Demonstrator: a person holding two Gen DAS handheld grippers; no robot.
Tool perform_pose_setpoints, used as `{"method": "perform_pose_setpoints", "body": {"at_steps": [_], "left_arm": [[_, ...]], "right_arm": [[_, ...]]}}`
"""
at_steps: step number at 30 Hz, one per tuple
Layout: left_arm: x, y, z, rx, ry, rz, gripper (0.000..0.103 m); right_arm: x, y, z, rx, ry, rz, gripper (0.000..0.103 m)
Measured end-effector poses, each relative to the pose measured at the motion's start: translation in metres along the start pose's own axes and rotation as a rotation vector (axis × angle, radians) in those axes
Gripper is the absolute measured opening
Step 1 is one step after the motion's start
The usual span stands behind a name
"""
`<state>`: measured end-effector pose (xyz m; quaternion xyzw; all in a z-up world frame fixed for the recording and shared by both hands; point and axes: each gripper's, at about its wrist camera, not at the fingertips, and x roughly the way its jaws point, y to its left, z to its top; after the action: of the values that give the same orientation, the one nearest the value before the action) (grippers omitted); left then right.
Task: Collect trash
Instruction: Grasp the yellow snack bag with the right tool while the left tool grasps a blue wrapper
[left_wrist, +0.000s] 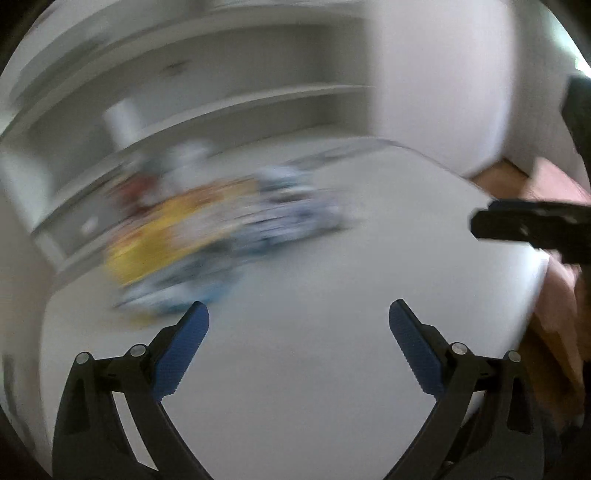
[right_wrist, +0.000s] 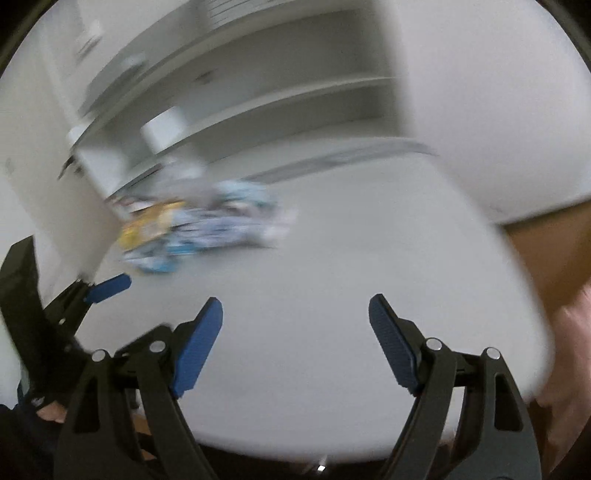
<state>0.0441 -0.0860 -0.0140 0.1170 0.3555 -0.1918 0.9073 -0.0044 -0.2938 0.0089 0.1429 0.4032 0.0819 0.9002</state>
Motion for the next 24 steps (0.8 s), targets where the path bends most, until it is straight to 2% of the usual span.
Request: {"method": "perform_pose_setpoints", "body": {"at_steps": [2, 4, 6, 11, 18, 21, 23, 24], "left_arm": [[-0.003, 0.047, -0.006, -0.095, 0.009, 0.047, 0.095], [-0.009, 0.084, -0.013, -0.146, 0.000, 0.080, 0.095], [-0.018, 0.111, -0.021, -0.197, -0.003, 0.101, 0.095], [-0.036, 0.143, -0.038, -0.232, -0.009, 0.127, 0.095], [-0.033, 0.159, -0.029, -0.240, -0.010, 0.158, 0.095], [-0.028, 0.165, -0.007, -0.226, -0.032, 0.144, 0.095], [-0.023, 0.163, 0.009, -0.211, -0.050, 0.137, 0.095], [-0.020, 0.162, 0.019, -0.196, -0.059, 0.138, 0.095]], "right_arm": [[0.030, 0.033, 0.017, -0.027, 0.035, 0.068, 0.079], [0.055, 0.055, 0.036, -0.036, 0.061, 0.124, 0.079], [0.076, 0.075, 0.052, -0.034, 0.068, 0.144, 0.079], [0.113, 0.097, 0.076, -0.016, 0.118, 0.143, 0.079], [0.155, 0.111, 0.094, -0.026, 0.169, 0.170, 0.077], [0.161, 0.111, 0.100, -0.012, 0.175, 0.181, 0.065], [0.159, 0.105, 0.102, 0.002, 0.166, 0.188, 0.031], [0.155, 0.101, 0.103, 0.026, 0.163, 0.223, 0.028]]}}
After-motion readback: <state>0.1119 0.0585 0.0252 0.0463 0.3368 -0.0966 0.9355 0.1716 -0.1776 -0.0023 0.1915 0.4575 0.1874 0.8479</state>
